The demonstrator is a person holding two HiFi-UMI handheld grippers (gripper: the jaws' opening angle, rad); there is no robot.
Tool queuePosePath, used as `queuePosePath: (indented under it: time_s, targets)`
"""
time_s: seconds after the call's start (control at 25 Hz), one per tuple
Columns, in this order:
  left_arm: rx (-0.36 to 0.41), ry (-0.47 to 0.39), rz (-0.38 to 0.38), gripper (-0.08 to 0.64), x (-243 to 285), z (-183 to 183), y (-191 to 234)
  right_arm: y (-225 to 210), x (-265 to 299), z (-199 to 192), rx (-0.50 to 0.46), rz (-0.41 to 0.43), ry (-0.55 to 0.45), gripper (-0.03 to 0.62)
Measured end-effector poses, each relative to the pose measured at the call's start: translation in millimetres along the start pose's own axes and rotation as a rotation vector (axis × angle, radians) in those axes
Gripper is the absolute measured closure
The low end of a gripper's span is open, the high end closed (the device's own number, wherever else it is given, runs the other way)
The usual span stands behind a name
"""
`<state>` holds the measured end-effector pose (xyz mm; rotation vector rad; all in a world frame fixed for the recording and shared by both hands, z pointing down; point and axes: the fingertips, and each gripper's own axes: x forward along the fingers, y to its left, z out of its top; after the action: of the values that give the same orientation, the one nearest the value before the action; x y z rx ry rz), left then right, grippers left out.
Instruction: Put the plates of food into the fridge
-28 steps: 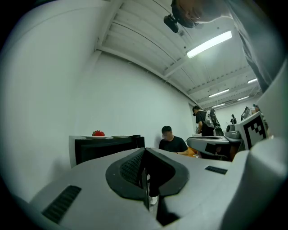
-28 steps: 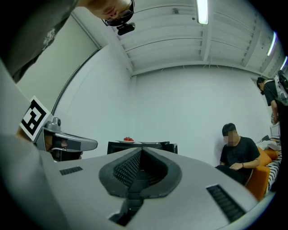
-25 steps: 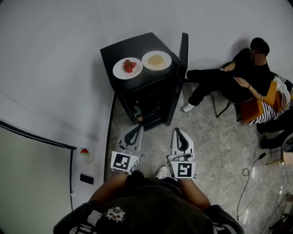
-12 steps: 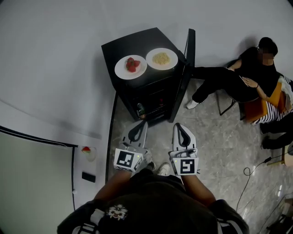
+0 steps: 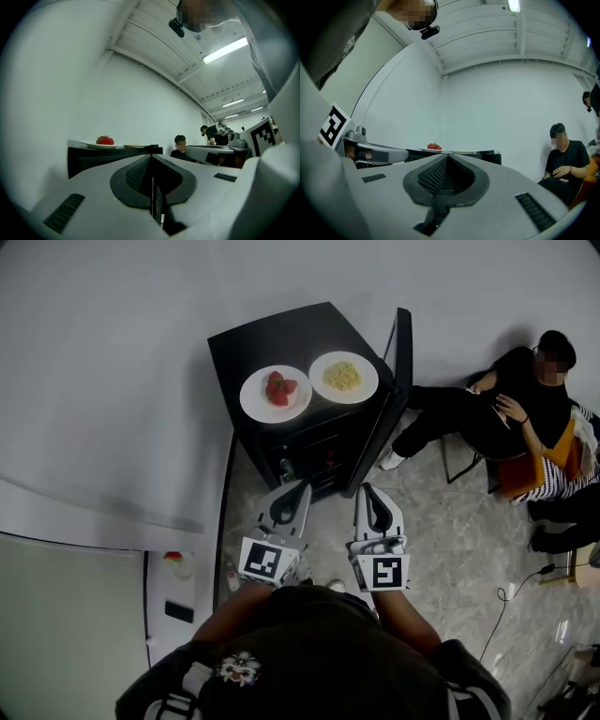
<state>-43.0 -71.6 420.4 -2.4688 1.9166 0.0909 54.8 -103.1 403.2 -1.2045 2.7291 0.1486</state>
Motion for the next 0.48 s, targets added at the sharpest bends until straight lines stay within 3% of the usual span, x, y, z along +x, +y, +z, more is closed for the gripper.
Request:
queuePosePath:
  time_s: [0.48]
  targets:
    - [-0.047,-0.072,0.012,0.537,20,17,43,13,57,-2,0.035,0.059,0.057,0.566]
